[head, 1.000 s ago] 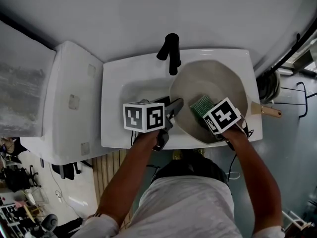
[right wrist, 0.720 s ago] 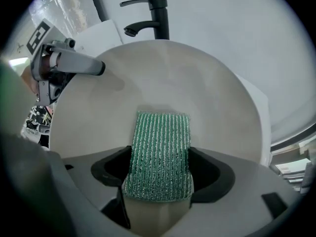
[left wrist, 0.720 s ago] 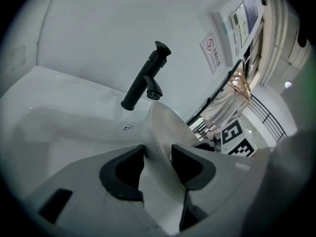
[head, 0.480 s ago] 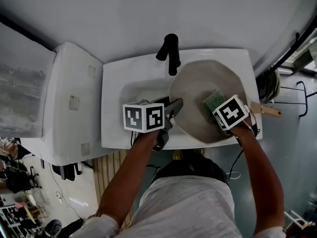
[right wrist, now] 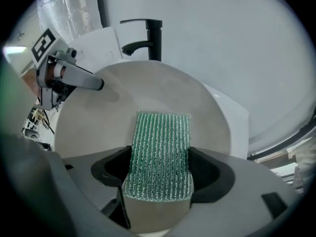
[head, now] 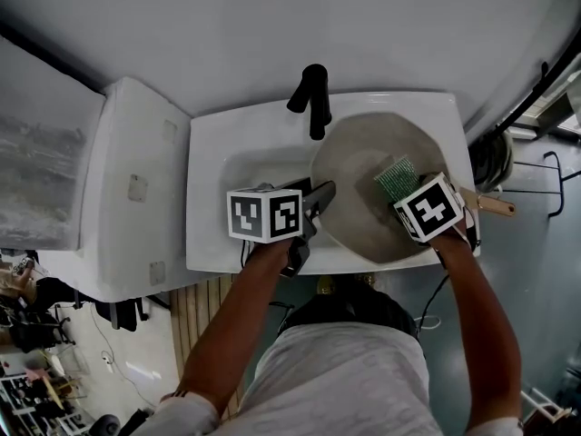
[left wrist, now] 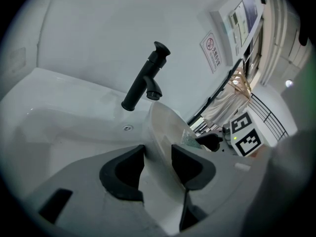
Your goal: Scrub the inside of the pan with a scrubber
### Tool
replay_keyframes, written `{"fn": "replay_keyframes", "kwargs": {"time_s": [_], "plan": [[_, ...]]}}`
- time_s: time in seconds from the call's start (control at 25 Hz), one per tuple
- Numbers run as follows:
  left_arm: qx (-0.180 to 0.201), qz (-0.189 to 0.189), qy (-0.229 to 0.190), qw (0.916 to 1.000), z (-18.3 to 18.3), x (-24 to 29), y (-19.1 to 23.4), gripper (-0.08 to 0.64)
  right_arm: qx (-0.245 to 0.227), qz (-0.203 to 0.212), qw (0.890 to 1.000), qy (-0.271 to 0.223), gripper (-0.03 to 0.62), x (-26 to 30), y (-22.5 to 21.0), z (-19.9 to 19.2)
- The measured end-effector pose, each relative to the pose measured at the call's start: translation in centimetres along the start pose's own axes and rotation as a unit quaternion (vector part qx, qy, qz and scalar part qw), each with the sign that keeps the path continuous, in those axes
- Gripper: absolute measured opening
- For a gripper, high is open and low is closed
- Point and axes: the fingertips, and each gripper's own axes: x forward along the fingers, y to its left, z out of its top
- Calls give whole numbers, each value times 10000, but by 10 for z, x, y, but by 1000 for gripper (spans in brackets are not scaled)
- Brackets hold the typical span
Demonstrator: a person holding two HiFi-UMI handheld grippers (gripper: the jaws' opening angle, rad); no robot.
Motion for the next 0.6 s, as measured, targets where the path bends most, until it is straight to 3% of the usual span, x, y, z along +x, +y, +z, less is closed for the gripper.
{"fn": "replay_keyframes", "kwargs": {"time_s": [0.32, 0.6], "plan": [[119, 260, -216, 9994, 13, -16, 7, 199, 171, 111, 9978, -638, 354, -33, -3, 23], [618, 503, -1066, 9911, 59, -66, -2, 206, 329, 172, 9822, -1840, 354, -87, -9, 63]]}}
